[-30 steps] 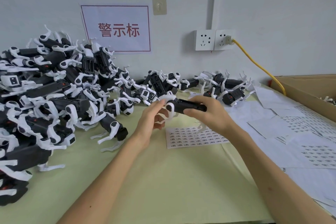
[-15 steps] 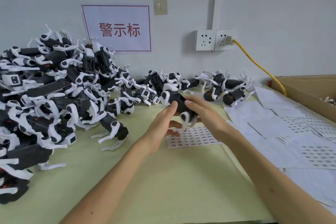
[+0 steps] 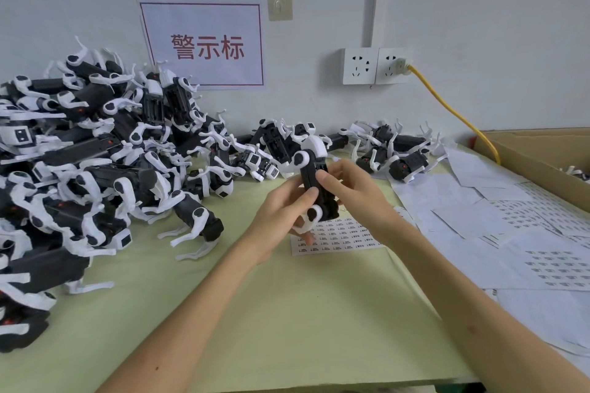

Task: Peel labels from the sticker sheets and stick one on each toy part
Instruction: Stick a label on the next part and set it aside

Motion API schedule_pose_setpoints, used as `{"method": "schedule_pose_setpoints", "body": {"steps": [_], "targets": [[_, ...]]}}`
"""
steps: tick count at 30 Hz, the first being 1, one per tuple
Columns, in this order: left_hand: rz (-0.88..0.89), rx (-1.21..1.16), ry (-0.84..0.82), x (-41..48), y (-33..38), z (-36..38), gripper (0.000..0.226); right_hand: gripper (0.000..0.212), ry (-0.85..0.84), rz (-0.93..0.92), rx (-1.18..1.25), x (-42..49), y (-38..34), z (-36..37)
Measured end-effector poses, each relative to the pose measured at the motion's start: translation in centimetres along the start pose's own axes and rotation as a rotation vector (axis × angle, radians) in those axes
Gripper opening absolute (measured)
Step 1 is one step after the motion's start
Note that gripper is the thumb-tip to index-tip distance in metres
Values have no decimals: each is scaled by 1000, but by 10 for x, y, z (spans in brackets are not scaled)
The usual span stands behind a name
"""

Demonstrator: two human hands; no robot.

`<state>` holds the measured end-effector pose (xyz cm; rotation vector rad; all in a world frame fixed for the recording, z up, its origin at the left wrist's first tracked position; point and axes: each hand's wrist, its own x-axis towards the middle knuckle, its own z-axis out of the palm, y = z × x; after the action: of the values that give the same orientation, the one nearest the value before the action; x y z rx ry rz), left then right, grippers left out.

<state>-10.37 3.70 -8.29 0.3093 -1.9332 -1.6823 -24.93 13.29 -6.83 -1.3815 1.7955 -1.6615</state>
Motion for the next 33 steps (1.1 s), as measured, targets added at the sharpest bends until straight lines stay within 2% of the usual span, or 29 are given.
{"method": "schedule_pose_setpoints", "body": {"steps": [4,9,15,20,25,29,33], "targets": [[44,-13,-57,-1,2,0,29,37,-28,8,84,0,-3,-3],[-10,-118,-58,-1,7,-8,34,23,-84,-14,124,-2,-8,-5],[-8,-346,-25,2,5,-11,26,9,-135,-37,119,-2,-8,-6],[-13,-399,56,3,6,-18,27,22,-145,-24,41,-3,-8,-1],[-32,-351,84,3,7,-17,30,21,-135,-1,16,-4,-8,-3],[-61,-397,145,4,8,-19,50,41,-185,6,7,-4,-7,-1],[-91,-469,127,4,10,-19,26,45,-158,-6,-2,-3,-5,3]]}}
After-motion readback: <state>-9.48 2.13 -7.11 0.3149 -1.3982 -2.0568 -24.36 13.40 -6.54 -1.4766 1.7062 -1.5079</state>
